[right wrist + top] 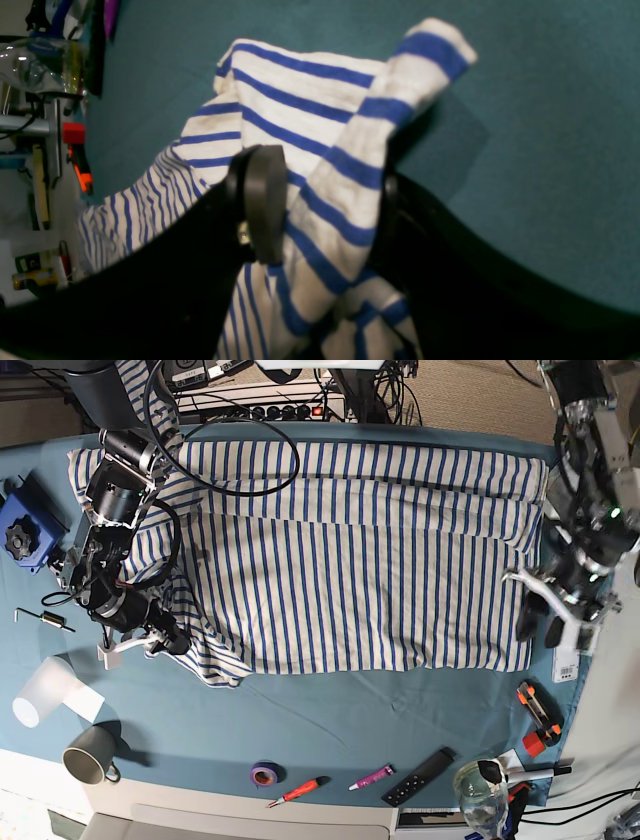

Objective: Fold the T-shirt properly
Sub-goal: 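Grasp the shirt's hem corners with both grippers, then lift the hem with both grippers and fold it toward the collar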

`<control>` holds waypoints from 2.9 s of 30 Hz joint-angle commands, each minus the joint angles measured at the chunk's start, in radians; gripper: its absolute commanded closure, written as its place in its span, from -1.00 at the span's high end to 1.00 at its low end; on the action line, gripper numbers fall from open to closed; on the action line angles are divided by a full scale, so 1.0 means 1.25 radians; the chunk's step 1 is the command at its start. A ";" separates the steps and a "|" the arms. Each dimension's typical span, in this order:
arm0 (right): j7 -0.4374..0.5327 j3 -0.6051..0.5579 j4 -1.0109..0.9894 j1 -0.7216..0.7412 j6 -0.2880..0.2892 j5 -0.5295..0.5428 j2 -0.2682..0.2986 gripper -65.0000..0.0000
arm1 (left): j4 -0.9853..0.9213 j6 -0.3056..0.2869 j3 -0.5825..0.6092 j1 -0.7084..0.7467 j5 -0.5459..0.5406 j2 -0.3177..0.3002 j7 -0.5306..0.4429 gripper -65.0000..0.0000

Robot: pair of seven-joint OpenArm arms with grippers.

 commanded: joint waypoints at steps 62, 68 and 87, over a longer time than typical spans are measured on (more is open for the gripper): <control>-0.114 -0.002 0.125 0.098 0.057 -0.045 0.014 -1.00 | -0.648 0.119 0.276 -0.524 0.107 -0.048 0.246 -1.00; -0.201 -0.002 0.255 0.098 0.056 -0.045 0.014 -1.00 | -0.611 0.119 0.274 -0.524 0.063 -0.057 0.313 -1.00; -0.286 -0.002 0.364 0.046 0.060 0.024 0.037 -1.00 | -0.384 0.073 0.109 -0.429 -0.025 -0.072 0.423 -1.00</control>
